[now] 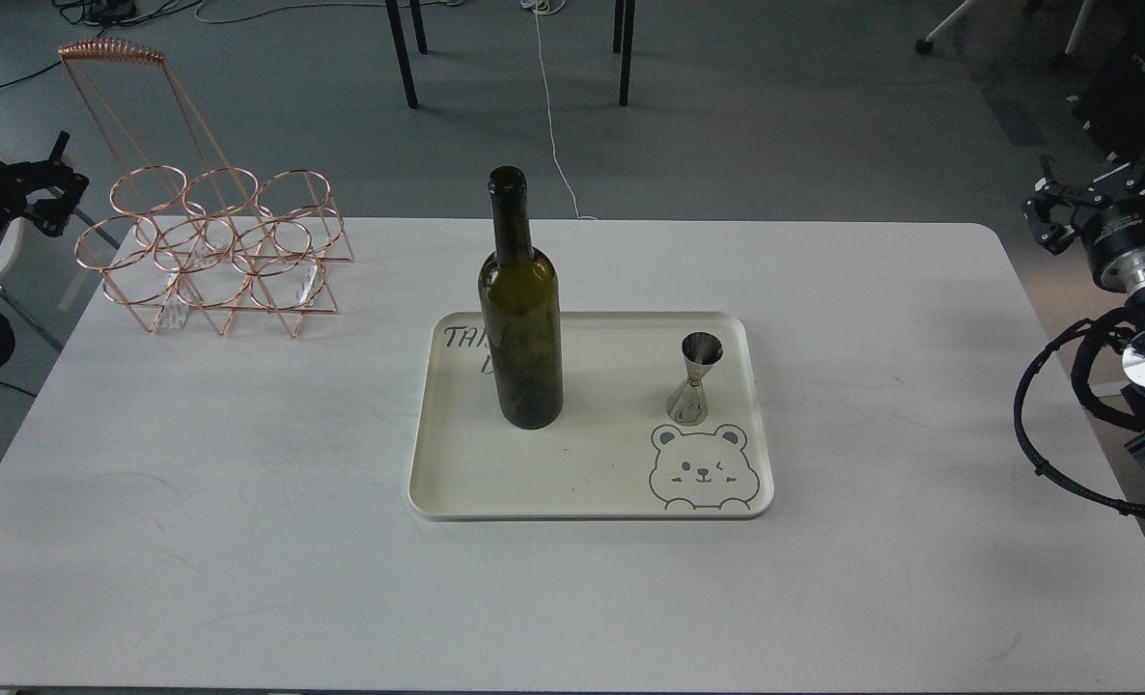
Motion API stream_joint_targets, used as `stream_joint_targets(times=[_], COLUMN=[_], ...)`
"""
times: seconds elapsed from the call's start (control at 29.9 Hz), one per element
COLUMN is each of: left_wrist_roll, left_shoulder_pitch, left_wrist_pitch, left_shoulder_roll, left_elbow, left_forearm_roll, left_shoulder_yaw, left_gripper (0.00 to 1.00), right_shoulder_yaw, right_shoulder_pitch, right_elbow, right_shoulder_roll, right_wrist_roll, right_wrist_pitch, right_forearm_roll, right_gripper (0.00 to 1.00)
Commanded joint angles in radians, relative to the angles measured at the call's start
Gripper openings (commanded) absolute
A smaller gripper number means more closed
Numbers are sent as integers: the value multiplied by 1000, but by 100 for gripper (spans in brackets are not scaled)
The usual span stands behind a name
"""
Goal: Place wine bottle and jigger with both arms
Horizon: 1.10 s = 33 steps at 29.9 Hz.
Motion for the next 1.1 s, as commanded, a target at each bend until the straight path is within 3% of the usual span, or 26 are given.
stream_joint_targets(times=[0.0,0.27,0.37,0.57,0.87,0.97,1.07], left_wrist_roll=[-2,-6,-6,-5,1,0,-3], left_shoulder_pitch=[-2,-1,0,0,-2,-2,-2], left_wrist_pitch=[4,6,4,-6,-8,-6,-6], left_shoulder_roll=[-2,-2,-3,-9,-5,-6,-6], left_elbow=[-2,-8,-9,-11,-14,-14,-16], left_forearm_roll=[1,1,0,3,9,11,11], left_shoulder_yaw=[3,8,6,9,12,12,12], left_gripper=[98,98,98,98,98,98,98], right_shoulder_yaw=[-14,-70,-171,-324,-339,-342,-342], right_shoulder_pitch=[2,4,16,25,-79,-120,-139], right_elbow=[0,9,26,251,880,983,993], right_shoulder_roll=[0,-17,-50,-193,-468,-504,-508], right_wrist_roll=[-2,-2,1,17,52,52,57], right_wrist_pitch=[0,0,0,-19,-342,-477,-566], right_forearm_roll=[-1,-15,-35,-99,-570,-810,-1141], right_gripper=[100,99,99,99,99,99,99])
